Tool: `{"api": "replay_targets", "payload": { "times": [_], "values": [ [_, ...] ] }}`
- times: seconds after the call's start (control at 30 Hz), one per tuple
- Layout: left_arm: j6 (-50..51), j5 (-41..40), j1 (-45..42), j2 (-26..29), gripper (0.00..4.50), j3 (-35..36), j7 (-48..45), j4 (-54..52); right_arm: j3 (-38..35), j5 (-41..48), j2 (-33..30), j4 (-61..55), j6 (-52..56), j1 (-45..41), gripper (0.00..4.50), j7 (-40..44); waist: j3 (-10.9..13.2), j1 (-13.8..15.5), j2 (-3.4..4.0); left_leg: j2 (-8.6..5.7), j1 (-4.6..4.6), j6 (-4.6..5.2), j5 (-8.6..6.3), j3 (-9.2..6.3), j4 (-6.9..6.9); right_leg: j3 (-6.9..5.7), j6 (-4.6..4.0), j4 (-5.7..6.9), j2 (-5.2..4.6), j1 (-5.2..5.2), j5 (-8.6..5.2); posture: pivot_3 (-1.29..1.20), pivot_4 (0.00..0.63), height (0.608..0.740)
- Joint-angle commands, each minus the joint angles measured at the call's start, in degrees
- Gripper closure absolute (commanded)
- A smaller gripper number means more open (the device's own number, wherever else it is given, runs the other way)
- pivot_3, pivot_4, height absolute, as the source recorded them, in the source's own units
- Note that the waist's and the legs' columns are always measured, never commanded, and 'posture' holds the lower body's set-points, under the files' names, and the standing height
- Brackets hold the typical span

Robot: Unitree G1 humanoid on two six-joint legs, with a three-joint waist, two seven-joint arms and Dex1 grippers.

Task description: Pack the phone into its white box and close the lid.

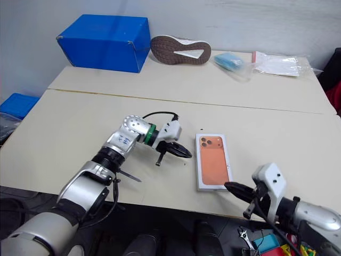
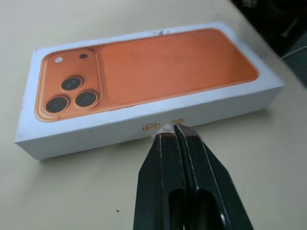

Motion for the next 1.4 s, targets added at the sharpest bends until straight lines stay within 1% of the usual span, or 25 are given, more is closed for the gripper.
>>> {"api": "replay_targets", "payload": {
  "times": [0.03,0.13,0.23,0.3,0.5,0.6,0.73,0.8,0.83,0.9,0.93,1.0,1.07,1.13,1.17,1.2,1.23,1.33,1.37,1.4],
  "values": [
    [2.9,-1.9,-3.2,-2.8,4.50,1.7,1.4,-0.8,0.9,0.6,0.5,0.4,1.2,-2.7,4.49,-2.7,0.0,0.2,0.00,0.00,0.00,0.00,-0.01,-0.01,0.02,0.00,0.00,0.00,0.00,0.01,0.00,0.00,0.150,0.740],
    [1.0,0.2,-4.8,-6.3,4.50,1.1,5.5,2.9,4.7,-3.5,0.8,1.9,1.0,-4.2,4.49,-4.4,0.0,1.0,0.00,-0.03,-0.11,0.11,-0.08,-0.05,0.15,-0.06,0.00,-0.05,0.00,0.02,0.00,0.00,0.150,0.740],
    [-3.1,4.2,-6.8,-10.6,4.50,0.1,12.6,11.8,8.4,-7.3,2.3,3.5,0.2,-6.0,4.49,-6.7,0.0,1.2,-0.01,-0.09,-0.16,0.25,-0.19,0.11,0.25,-0.10,0.03,-0.11,-0.03,0.00,0.01,0.00,0.150,0.740],
    [-6.3,6.9,-7.6,-12.1,4.50,-0.8,16.3,17.0,10.6,-10.1,2.6,4.0,-0.1,-6.4,4.49,-7.5,0.0,1.2,-0.01,-0.13,-0.15,0.33,-0.23,0.32,0.30,-0.19,0.15,-0.11,-0.02,-0.02,0.08,0.00,0.150,0.740],
    [-12.1,12.9,-8.0,-11.9,4.50,-4.1,18.6,24.2,16.0,-18.0,3.0,6.4,-0.2,-5.5,4.49,-9.9,-0.2,0.4,-0.11,-0.12,0.02,0.35,-0.24,0.45,0.38,-0.19,0.25,-0.09,-0.03,0.07,0.14,0.00,0.150,0.740],
    [-13.2,13.9,-8.1,-11.5,4.50,-4.4,18.6,25.3,17.3,-20.5,3.9,8.2,-1.7,-4.7,4.49,-9.9,-0.8,0.3,-0.43,-0.06,0.07,0.31,-0.26,0.44,0.37,-0.10,0.25,-0.06,0.01,0.08,0.14,0.00,0.150,0.740],
    [-12.5,12.4,-8.0,-10.5,4.50,-2.5,17.3,25.0,16.2,-21.9,5.3,8.6,-6.1,-3.0,4.49,-8.1,-1.2,0.2,-0.53,-0.06,0.08,0.32,-0.27,0.44,0.38,-0.04,0.25,-0.06,0.00,0.10,0.14,0.00,0.150,0.740],
    [-11.1,10.6,-7.9,-9.9,4.50,-0.7,16.1,23.9,14.1,-21.5,6.1,7.7,-9.0,-2.1,4.49,-7.0,-1.2,0.2,-0.51,-0.06,0.07,0.33,-0.27,0.43,0.37,0.01,0.25,-0.06,0.01,0.10,0.14,0.00,0.150,0.740],
    [-9.6,8.7,-7.5,-8.7,4.50,0.9,13.8,22.1,11.5,-20.0,6.3,6.7,-9.9,-1.4,4.49,-5.9,-1.2,0.2,-0.50,-0.06,0.06,0.33,-0.27,0.43,0.37,0.01,0.25,-0.05,0.01,0.09,0.14,0.00,0.150,0.740],
    [-6.7,5.1,-6.0,-4.7,4.13,4.0,8.8,17.0,5.8,-16.8,5.4,5.2,-11.3,0.2,4.50,-2.0,-1.1,0.0,-0.36,-0.06,0.03,0.34,-0.28,0.44,0.37,0.01,0.25,-0.05,0.02,0.06,0.14,0.00,0.150,0.740],
    [-5.2,3.7,-4.9,-2.8,3.96,4.9,6.3,14.0,3.3,-15.5,4.7,4.8,-11.6,1.1,4.15,-0.1,-1.0,-0.5,-0.22,-0.06,0.02,0.34,-0.28,0.45,0.36,0.02,0.25,-0.05,0.02,0.03,0.14,0.00,0.150,0.740],
    [-1.1,1.1,-1.7,2.3,3.33,6.2,1.2,6.5,-2.3,-13.0,2.4,4.5,-12.2,3.5,3.62,5.7,-0.9,-1.1,-0.01,-0.04,0.00,0.34,-0.28,0.45,0.34,0.09,0.25,-0.03,0.02,-0.01,0.14,0.00,0.150,0.740],
    [4.4,-2.6,2.6,8.3,2.67,8.1,-3.5,-2.7,-9.3,-9.3,-0.4,4.8,-12.1,6.2,2.89,13.0,-0.8,-1.2,0.12,-0.01,-0.02,0.34,-0.28,0.44,0.33,0.25,0.25,-0.01,0.03,-0.03,0.14,0.00,0.150,0.740],
    [11.0,-6.8,7.7,15.3,2.07,10.4,-7.6,-13.0,-16.9,-3.8,-4.1,6.4,-8.7,7.6,2.29,19.3,-0.8,-1.4,0.20,0.03,-0.02,0.32,-0.29,0.42,0.32,0.27,0.24,-0.02,0.04,-0.02,0.14,0.00,0.150,0.740],
    [14.1,-8.7,10.0,18.5,1.73,11.4,-8.8,-17.8,-20.3,-0.7,-6.0,7.6,-6.7,7.5,1.90,21.9,-0.7,-1.5,0.24,0.04,0.00,0.33,-0.30,0.43,0.31,0.33,0.24,-0.02,0.03,-0.02,0.13,0.00,0.150,0.740],
    [16.4,-10.1,11.5,20.5,1.39,12.0,-9.1,-21.2,-22.5,1.4,-7.3,8.5,-5.3,7.4,1.58,23.6,-0.7,-1.4,0.24,0.04,0.01,0.33,-0.31,0.43,0.31,0.35,0.24,-0.02,0.03,0.00,0.13,0.00,0.150,0.740],
    [20.8,-13.0,13.7,23.9,1.06,13.7,-9.6,-25.9,-24.8,3.1,-9.3,10.4,-3.9,6.4,1.21,25.4,-0.7,-1.3,0.23,0.06,0.02,0.34,-0.32,0.42,0.32,0.37,0.24,-0.03,0.01,0.03,0.13,0.00,0.150,0.740],
    [29.5,-20.0,18.9,30.4,0.09,19.0,-7.2,-36.3,-28.8,3.9,-13.8,15.2,-2.0,4.4,0.17,30.4,-0.7,-0.9,0.24,0.06,0.03,0.40,-0.36,0.35,0.34,0.35,0.22,-0.09,-0.05,0.10,0.12,0.00,0.150,0.740],
    [31.4,-21.8,20.4,31.7,0.01,21.2,-5.4,-39.3,-29.3,2.9,-15.1,16.9,-2.4,3.7,0.05,31.9,-0.7,-0.8,0.27,0.06,0.00,0.43,-0.37,0.35,0.34,0.36,0.21,-0.10,-0.06,0.09,0.12,0.00,0.150,0.740],
    [33.4,-23.5,21.7,32.8,0.01,23.3,-3.5,-41.8,-29.6,1.8,-16.3,18.7,-2.9,2.7,0.05,33.2,-0.7,-0.7,0.28,0.06,-0.01,0.44,-0.38,0.33,0.33,0.36,0.21,-0.15,-0.06,0.09,0.12,0.00,0.150,0.740]
  ]
}}
